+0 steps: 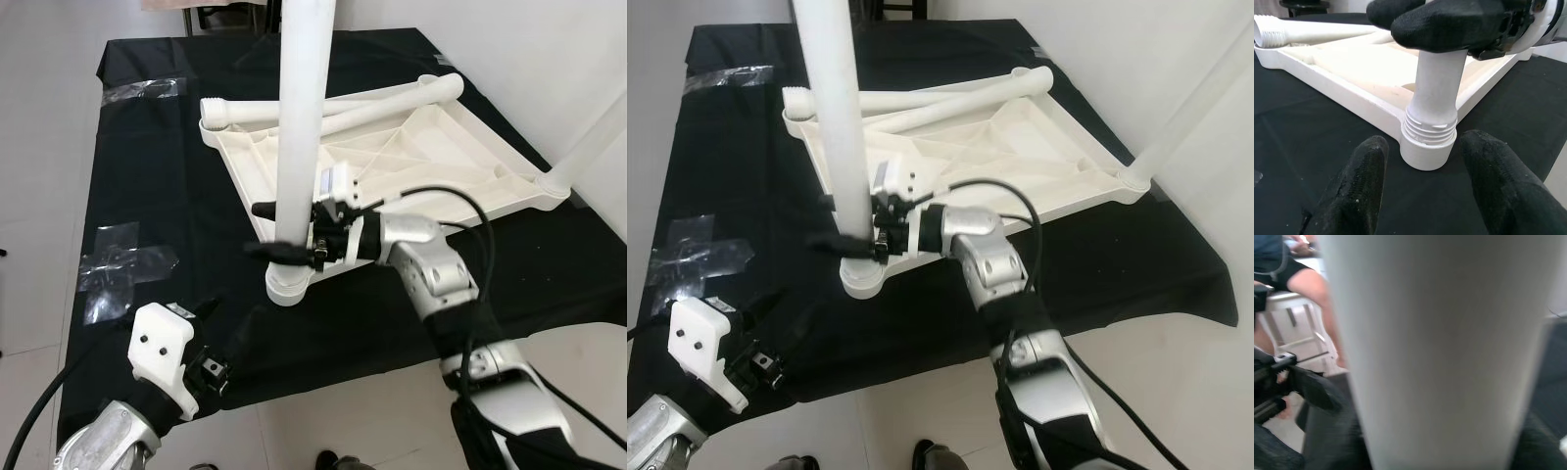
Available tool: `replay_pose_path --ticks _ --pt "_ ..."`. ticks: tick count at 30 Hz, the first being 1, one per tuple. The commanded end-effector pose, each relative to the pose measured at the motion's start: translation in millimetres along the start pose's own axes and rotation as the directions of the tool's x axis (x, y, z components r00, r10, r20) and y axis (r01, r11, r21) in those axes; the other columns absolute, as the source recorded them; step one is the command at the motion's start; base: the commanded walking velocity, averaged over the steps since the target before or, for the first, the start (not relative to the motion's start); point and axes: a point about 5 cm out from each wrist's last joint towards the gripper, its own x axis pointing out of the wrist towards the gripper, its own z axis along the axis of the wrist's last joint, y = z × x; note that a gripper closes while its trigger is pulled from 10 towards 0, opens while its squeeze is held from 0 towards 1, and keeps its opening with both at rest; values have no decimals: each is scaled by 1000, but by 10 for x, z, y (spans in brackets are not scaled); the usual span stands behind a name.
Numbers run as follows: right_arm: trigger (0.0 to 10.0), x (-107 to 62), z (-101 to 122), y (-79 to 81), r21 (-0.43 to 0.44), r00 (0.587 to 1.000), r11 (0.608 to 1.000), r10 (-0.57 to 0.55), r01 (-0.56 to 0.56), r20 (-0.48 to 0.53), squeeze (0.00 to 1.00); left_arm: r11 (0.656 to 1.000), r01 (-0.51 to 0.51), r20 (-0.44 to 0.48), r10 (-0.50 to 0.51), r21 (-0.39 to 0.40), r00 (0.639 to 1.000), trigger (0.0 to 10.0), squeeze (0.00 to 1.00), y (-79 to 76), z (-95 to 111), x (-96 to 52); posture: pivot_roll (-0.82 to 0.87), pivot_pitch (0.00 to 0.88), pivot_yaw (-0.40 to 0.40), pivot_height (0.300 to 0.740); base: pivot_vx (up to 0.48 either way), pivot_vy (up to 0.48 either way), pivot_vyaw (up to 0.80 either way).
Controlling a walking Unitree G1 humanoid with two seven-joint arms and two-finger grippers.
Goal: Building children table
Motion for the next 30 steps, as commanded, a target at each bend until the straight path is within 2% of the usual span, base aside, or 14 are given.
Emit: replay_pose_path --ticks 1,11,12,13,15,16,17,18,19,20,23,28,29,30 --pt "0 -25 -9 8 7 999 999 43 -43 10 0 1000 -1 -39 1 -4 999 10000 0 0 -61 -20 152 215 -126 740 0 0 0" --pt "0 -145 -50 -3 12 999 999 31 -30 -9 0 1000 5 -37 -5 -7 999 10000 0 -31 -58 -14 143 213 -124 740 0 0 0" --pt "0 -186 -95 -12 5 998 999 -48 48 -27 0 1000 6 -36 -7 -8 999 10000 0 -36 -57 -15 139 213 -128 740 0 0 0" --pt "0 -210 -191 -4 36 973 973 -225 227 -48 0 1000 9 -35 -9 -11 999 10000 0 -47 -58 -20 134 215 -145 740 0 0 0" --pt "0 -210 -191 -4 36 973 973 -225 227 -48 0 1000 9 -35 -9 -11 999 10000 0 -47 -58 -20 134 215 -145 740 0 0 0" --pt "0 -223 -302 6 59 911 910 -405 409 -80 0 1000 10 -35 -10 -13 999 10000 0 -54 -60 -26 134 216 -148 740 0 0 0" --pt "0 -223 -302 6 59 911 910 -405 409 -80 0 1000 10 -35 -10 -13 999 10000 0 -54 -60 -26 134 216 -148 740 0 0 0" --pt "0 -195 -481 169 63 775 776 -615 628 -146 0 1000 10 -38 -11 -15 999 10000 0 -49 -69 -32 126 211 -145 740 0 0 0" --pt "0 -133 -572 383 47 723 730 -665 682 -187 0 1000 11 -39 -12 -15 999 10000 0 -40 -73 -29 134 216 -142 740 0 0 0" --pt "0 -68 -619 520 67 712 716 -672 695 -202 0 1000 11 -36 -11 -16 999 10000 0 -30 -67 -26 122 202 -134 740 0 0 0" --pt "0 -31 -639 577 75 719 722 -663 688 -207 0 1000 11 -34 -11 -15 999 10000 0 -25 -64 -19 126 201 -135 740 0 0 0" --pt "0 2 -616 462 62 754 760 -626 647 -199 0 1000 11 -26 -11 -14 1000 10000 0 -22 -63 8 126 196 -142 740 0 0 0" --pt "1961 6 -579 424 50 751 759 -631 650 -194 0 1000 7 -24 -7 -15 1000 10000 0 -19 -63 11 122 197 -141 740 0 0 0" --pt "10000 33 -527 385 62 774 778 -609 626 -174 0 1000 3 -24 -4 -14 1000 10000 0 -12 -65 11 122 197 -141 740 0 0 0"
